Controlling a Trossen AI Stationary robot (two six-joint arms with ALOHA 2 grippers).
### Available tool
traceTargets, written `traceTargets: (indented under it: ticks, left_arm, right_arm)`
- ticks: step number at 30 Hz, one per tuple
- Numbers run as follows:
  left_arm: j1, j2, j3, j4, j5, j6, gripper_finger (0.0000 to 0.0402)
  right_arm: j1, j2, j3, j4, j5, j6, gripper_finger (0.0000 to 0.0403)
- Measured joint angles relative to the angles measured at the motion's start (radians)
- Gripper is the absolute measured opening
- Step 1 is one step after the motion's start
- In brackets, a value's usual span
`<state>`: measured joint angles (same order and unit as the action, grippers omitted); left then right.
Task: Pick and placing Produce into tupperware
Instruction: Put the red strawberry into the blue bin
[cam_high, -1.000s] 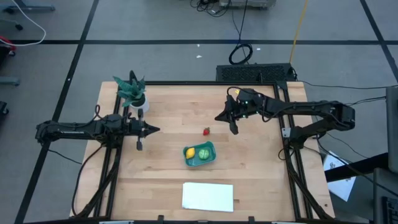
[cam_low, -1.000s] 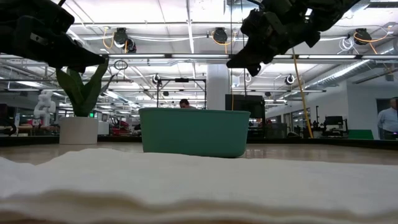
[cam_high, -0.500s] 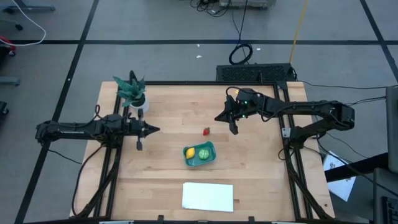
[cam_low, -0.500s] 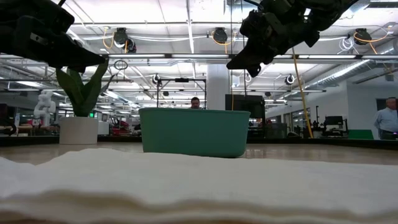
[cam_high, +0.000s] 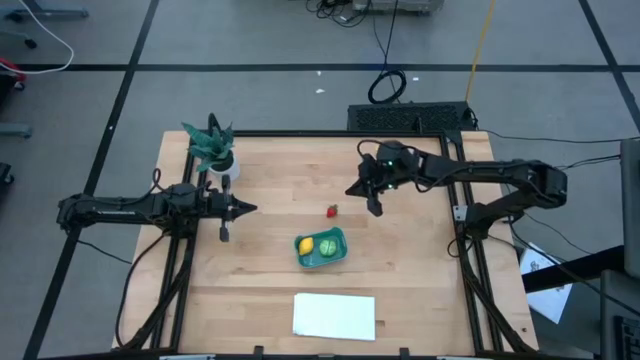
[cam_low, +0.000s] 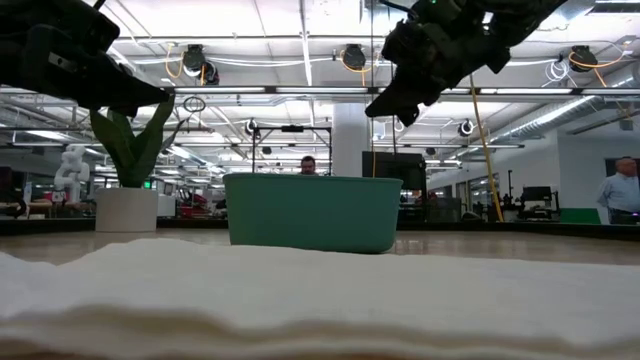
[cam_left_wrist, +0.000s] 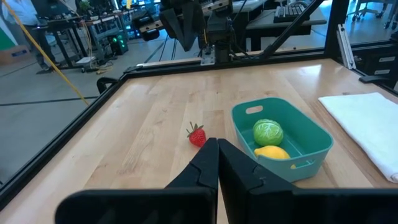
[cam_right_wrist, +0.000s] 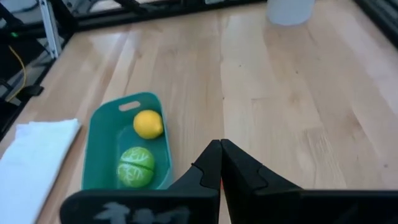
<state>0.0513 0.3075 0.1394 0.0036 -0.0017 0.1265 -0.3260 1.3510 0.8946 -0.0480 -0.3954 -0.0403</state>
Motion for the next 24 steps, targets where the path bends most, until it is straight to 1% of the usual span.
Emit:
traceTargets:
  ticks: [13, 17, 24]
  left_arm:
    - [0.000, 0.000, 0.000, -0.004, 0.000, 0.000, 0.0005]
    - [0.000, 0.000, 0.000, -0.008, 0.000, 0.000, 0.0005]
    - [0.000, 0.000, 0.000, -0.008, 0.000, 0.003, 0.0005]
  right_arm:
    - [0.007, 0.181, 0.250, -0.226, 0.000, -0.091, 0.0000]
    - [0.007, 0.223, 0.319, -0.262, -0.003, -0.104, 0.0000]
    - [0.005, 0.315, 0.470, -0.411, -0.003, -0.134, 0.0000]
